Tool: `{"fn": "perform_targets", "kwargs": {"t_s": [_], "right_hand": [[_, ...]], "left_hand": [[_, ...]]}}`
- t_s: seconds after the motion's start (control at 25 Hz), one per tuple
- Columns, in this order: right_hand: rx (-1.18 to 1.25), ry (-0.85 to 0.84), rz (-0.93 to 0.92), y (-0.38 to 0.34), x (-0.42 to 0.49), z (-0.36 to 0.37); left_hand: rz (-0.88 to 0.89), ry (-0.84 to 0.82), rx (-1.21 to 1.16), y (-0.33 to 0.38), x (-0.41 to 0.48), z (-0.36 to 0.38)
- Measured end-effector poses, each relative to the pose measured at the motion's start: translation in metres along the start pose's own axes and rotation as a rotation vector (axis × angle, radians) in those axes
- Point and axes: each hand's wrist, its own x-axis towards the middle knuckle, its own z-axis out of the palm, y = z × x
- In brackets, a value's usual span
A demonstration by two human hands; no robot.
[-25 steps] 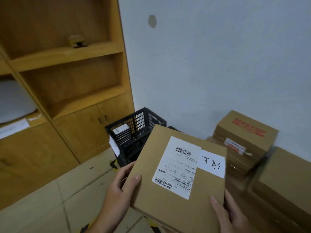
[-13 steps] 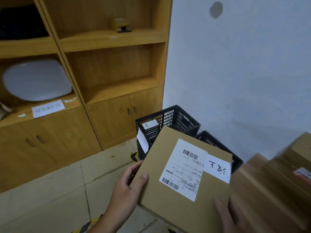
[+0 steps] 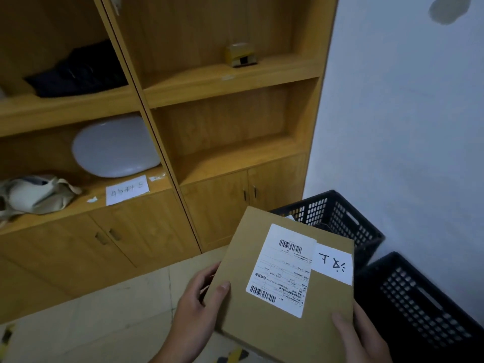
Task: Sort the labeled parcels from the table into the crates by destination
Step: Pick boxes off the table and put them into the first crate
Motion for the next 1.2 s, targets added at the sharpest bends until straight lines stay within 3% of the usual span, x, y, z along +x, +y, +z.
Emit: {"fn": "perform_targets", "kwargs": {"t_s": [0.4, 0.8, 1.2], "right_hand": [[-0.034, -0.055, 0.015, -0.043, 0.109, 0.106], [-0.041, 0.236, 0.073, -0.072, 0.199, 0.236], [0.051, 0.533, 0.119, -0.074, 0.264, 0.235]], "left_hand": [[-0.036, -0.001, -0.007, 0.013, 0.157, -0.015], [-0.023, -0.292, -0.012, 0.025, 0.375, -0.006], [-0.056, -0.604, 0.034, 0.032, 0.48, 0.089]]}}
